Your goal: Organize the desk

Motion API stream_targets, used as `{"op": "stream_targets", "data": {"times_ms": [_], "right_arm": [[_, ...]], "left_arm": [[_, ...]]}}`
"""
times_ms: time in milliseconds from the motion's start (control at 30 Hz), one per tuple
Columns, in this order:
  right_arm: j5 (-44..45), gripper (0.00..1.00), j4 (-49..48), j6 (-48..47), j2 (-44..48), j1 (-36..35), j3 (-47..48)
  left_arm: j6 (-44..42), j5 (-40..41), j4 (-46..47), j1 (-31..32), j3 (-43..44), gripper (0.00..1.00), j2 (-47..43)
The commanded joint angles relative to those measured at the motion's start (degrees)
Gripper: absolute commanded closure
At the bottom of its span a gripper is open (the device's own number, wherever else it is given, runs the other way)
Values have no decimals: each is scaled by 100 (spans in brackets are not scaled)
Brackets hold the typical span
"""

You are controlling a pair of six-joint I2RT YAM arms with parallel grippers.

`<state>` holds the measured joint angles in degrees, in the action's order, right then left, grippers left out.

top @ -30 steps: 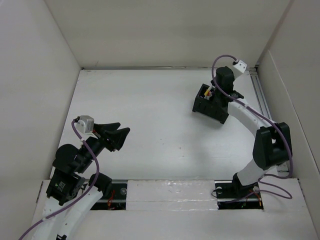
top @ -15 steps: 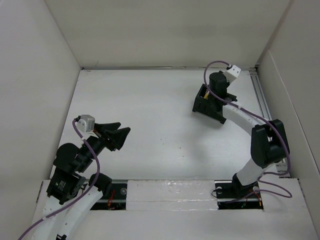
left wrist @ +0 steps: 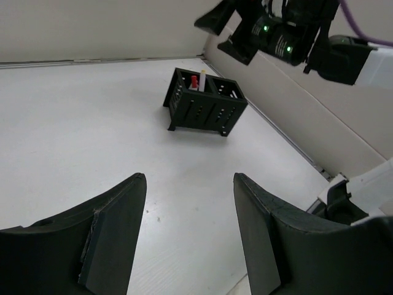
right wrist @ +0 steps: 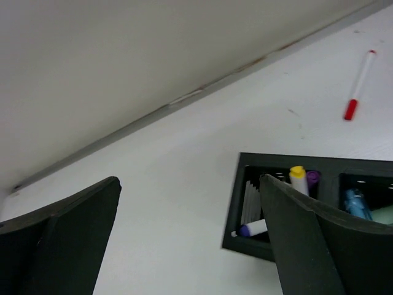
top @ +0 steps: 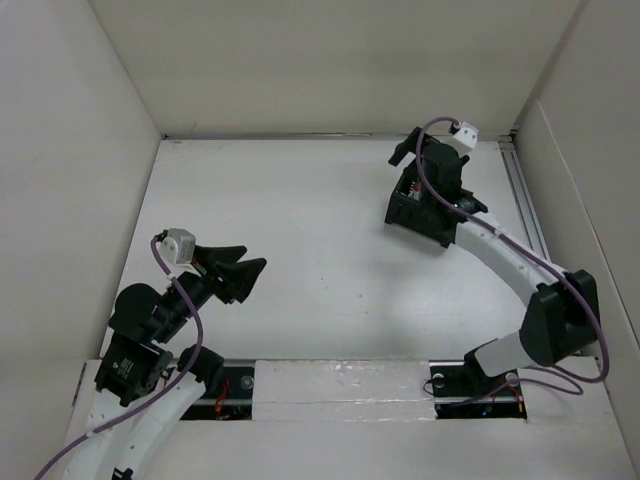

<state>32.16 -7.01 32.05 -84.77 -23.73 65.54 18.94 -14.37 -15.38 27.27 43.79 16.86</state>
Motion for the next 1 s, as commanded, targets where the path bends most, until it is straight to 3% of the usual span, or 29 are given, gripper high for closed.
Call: {"op": "stream_targets", "data": {"times_ms": [0, 200, 533, 767, 867, 967], "right_arm": [[-1271, 0, 549, 161, 653, -201, 634], [-2371, 0, 956, -137, 1892, -1114, 461], [-3962, 0, 1429, -349, 4968, -1969, -1095], [-4104, 0, 1536, -252, 6604, -2022, -1851], [-3456, 0, 1326, -139, 7358, -2022, -2368], [-3357, 0, 1316, -155, 7466, -2022, -2440]], "left_arm": [[-101, -645, 421, -20, -81, 45, 133], [-110, -742, 509, -20, -72, 39, -112], [-171, -760, 782, -20, -134, 35, -860], [-180, -620, 755, -20, -125, 36, -921], [-163, -532, 773, -20, -143, 37, -1009], [-171, -523, 790, -20, -143, 37, -1027]]}}
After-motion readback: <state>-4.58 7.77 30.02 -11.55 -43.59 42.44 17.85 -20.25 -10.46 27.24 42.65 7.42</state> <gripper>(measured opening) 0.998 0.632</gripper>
